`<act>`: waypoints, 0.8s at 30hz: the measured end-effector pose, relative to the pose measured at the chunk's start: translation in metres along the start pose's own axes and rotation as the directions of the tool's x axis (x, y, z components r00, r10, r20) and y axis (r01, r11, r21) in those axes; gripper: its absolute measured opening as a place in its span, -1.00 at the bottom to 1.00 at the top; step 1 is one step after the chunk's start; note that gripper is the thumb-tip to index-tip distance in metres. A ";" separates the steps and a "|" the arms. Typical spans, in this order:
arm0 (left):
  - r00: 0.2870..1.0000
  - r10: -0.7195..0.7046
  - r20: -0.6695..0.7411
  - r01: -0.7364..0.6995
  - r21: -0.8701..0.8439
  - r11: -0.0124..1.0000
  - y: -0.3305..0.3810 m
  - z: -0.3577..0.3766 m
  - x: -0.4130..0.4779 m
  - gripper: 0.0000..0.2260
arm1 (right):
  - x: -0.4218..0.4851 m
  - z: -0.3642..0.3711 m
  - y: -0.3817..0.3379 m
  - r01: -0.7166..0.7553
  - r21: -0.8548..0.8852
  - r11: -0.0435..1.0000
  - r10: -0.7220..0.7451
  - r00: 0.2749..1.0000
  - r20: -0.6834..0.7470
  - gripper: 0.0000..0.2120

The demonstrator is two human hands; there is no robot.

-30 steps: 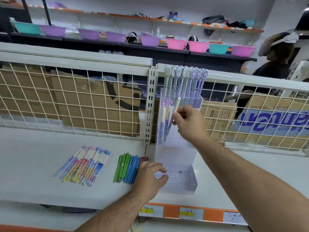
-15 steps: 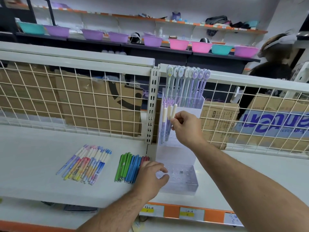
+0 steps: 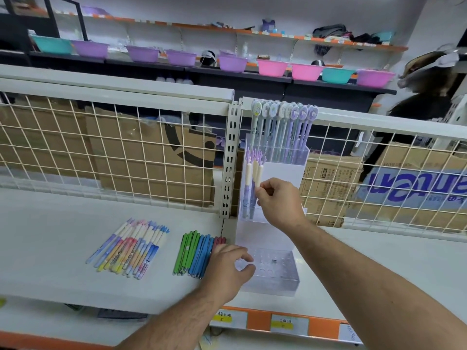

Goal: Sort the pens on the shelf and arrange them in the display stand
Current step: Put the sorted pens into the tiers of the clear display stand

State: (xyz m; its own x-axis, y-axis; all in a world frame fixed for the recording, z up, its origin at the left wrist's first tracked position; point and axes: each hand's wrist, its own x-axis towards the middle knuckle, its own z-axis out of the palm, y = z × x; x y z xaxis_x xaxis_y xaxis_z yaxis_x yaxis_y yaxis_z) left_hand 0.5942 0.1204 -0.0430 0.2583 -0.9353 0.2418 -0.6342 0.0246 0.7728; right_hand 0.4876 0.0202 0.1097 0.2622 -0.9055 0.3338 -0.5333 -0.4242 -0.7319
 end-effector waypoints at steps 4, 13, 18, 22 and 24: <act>1.000 0.006 -0.012 -0.006 0.016 1.000 0.000 0.002 0.001 -0.91 | -0.003 0.000 0.005 -0.016 0.054 0.998 0.016 1.000 0.012 -0.92; 1.000 0.003 -0.017 -0.002 0.024 1.000 0.000 0.003 0.001 -0.90 | -0.005 0.001 0.005 -0.018 0.072 0.997 0.018 1.000 0.000 -0.94; 1.000 -0.007 -0.005 0.007 0.031 0.999 0.002 0.001 0.001 -0.90 | -0.016 0.003 0.013 0.007 0.116 0.993 0.001 0.998 -0.066 -0.95; 1.000 -0.011 0.022 0.010 0.059 0.998 0.007 -0.004 0.002 -0.88 | -0.030 0.009 0.026 0.054 0.134 0.990 -0.046 0.997 -0.062 -0.95; 0.998 -0.016 0.054 0.011 0.079 0.997 0.010 -0.009 0.003 -0.84 | -0.037 0.012 0.031 0.074 0.105 0.992 -0.071 0.997 -0.036 -0.92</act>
State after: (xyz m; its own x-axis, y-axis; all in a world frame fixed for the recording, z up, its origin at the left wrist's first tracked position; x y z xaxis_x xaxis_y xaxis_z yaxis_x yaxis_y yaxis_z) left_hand 0.5950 0.1212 -0.0292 0.2282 -0.9534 0.1972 -0.6865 -0.0140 0.7270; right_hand 0.4706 0.0407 0.0674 0.2700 -0.8730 0.4062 -0.4250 -0.4866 -0.7633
